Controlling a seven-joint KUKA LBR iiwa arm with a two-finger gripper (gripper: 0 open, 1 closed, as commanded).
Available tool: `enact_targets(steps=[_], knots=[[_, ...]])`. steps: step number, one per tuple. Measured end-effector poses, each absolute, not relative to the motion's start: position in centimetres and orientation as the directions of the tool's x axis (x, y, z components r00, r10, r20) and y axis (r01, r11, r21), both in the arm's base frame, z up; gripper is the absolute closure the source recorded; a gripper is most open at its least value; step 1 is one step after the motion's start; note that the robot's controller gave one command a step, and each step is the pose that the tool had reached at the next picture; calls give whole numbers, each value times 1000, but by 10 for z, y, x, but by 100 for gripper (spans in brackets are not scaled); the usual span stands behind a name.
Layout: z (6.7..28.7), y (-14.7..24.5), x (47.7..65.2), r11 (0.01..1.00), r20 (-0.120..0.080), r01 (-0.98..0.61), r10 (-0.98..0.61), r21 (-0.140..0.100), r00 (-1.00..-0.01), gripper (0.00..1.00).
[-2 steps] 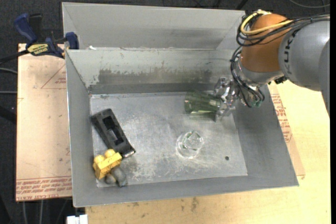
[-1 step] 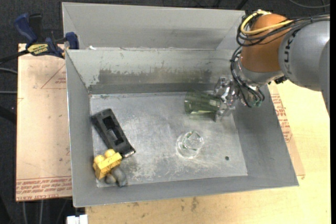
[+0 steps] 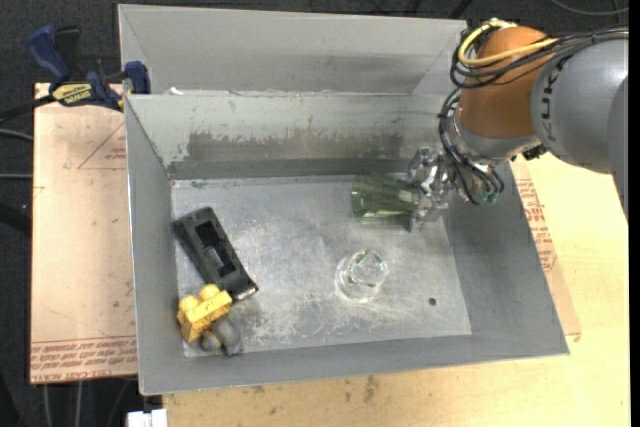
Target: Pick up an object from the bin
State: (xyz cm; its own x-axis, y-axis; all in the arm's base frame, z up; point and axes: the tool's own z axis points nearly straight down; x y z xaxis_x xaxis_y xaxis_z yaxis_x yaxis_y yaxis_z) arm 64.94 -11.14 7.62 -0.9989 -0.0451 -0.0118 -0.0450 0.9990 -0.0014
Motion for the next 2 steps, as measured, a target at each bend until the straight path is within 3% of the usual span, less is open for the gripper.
enact_targets(steps=[1,2], knots=[[124,-111,645,999,3,-34,-34,2,-999,100],[224,-65,644,996,-3,-85,-85,1,-996,100]])
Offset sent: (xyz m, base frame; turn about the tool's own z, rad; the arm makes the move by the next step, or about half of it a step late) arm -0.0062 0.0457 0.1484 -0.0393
